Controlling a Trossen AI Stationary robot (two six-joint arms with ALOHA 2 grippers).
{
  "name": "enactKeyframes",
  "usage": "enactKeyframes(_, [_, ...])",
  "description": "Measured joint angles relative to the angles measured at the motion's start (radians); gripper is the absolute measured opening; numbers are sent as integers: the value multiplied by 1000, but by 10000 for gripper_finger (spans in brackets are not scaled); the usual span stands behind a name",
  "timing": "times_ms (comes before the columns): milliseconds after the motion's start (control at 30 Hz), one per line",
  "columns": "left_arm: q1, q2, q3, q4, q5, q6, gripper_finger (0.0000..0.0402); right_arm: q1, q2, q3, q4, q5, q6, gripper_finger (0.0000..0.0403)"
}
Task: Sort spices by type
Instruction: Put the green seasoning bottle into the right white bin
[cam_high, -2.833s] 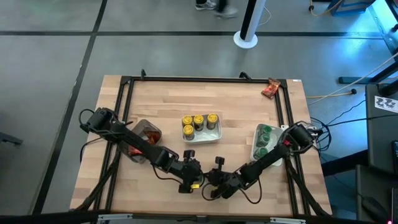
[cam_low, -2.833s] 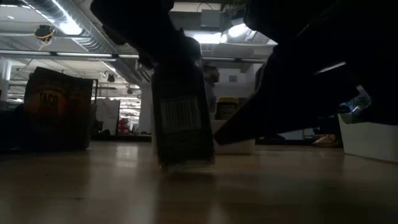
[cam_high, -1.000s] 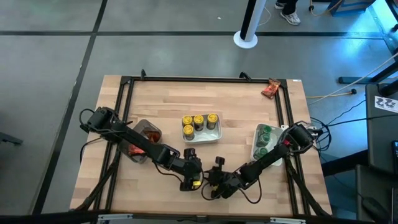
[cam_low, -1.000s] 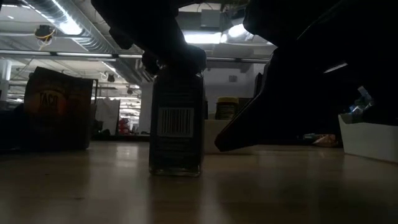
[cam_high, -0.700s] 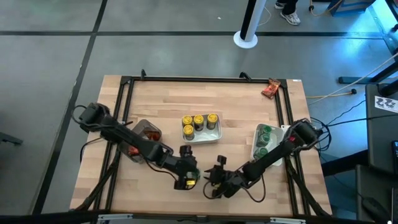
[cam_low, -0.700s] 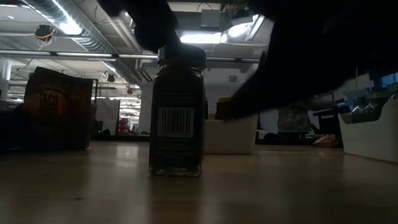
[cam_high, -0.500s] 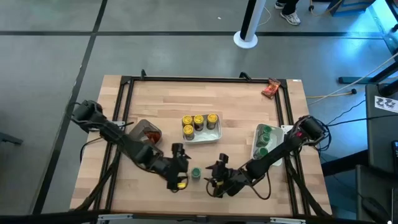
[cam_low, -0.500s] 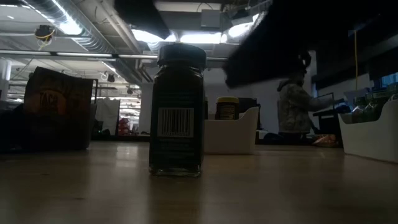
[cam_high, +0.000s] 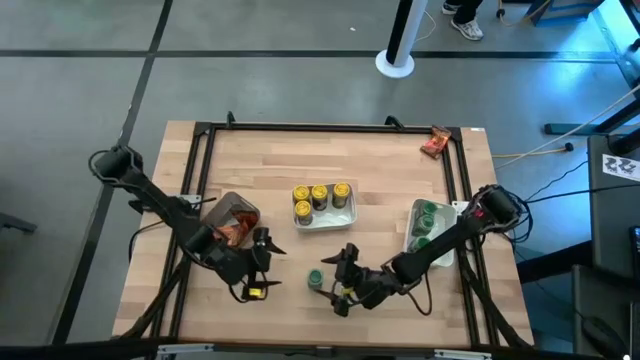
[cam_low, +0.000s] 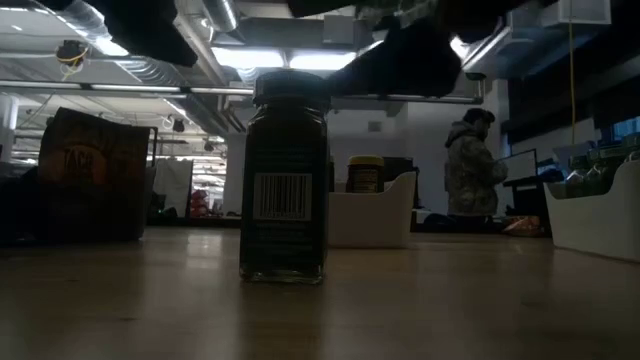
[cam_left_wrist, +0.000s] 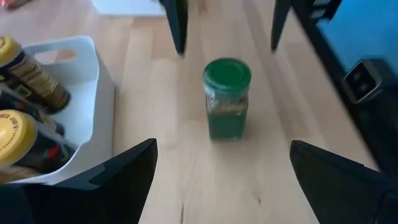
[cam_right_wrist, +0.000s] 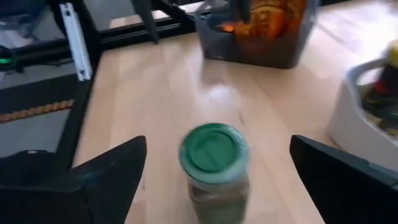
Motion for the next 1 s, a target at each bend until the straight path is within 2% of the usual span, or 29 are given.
enactKeyframes(133, [-8, -49, -101, 165, 1, 44, 349, -27, 34, 0, 67, -58, -55, 382])
enactKeyframes(233, [-16, -54, -140, 211, 3, 37, 349, -49, 55, 0, 87, -51, -71, 376])
enactKeyframes(500, [-23, -54, -163, 224, 4, -1, 349, -67, 95, 0, 136, -151, -90, 356])
enactKeyframes(1000, [-23, -54, -163, 242, 5, 21, 349, -67, 113, -1, 136, -114, -124, 282])
